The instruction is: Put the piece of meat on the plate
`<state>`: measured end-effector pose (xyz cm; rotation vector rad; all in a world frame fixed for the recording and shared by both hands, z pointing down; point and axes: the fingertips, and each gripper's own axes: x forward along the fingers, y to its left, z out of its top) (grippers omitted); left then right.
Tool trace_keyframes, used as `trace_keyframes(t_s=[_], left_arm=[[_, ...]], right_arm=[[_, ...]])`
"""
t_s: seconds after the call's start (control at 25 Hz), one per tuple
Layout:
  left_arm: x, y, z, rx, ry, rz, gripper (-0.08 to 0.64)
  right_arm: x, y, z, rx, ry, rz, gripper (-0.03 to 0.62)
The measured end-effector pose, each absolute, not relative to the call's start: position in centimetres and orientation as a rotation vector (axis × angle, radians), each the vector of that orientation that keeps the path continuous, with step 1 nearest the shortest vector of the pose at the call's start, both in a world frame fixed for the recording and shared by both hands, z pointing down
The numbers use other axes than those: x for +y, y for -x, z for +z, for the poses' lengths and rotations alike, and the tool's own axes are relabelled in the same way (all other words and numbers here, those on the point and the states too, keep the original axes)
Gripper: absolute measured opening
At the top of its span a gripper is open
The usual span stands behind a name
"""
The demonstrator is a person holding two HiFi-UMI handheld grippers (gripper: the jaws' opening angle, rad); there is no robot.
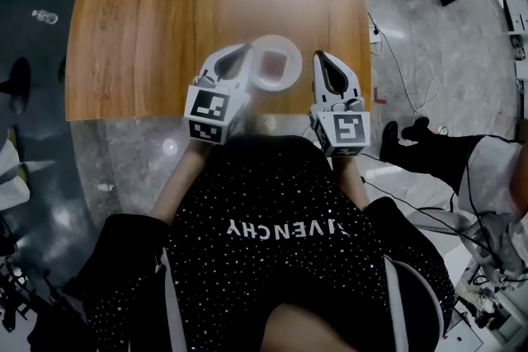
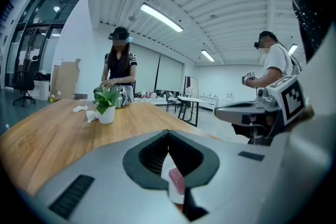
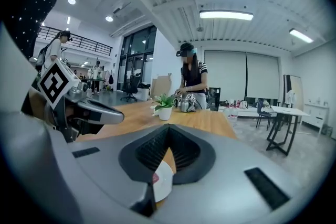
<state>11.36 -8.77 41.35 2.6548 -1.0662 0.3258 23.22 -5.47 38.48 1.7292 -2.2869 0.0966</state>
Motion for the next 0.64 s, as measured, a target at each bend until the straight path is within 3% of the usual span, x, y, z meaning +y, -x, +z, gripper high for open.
trace_keyframes(t_s=[0.64], left_arm=[[-8.6, -11.7, 41.9, -1.092, -2.610, 0.363, 0.009]], right_arm=[[-4.8, -24.9, 39.0, -2.264, -1.724, 0.169, 0.012]])
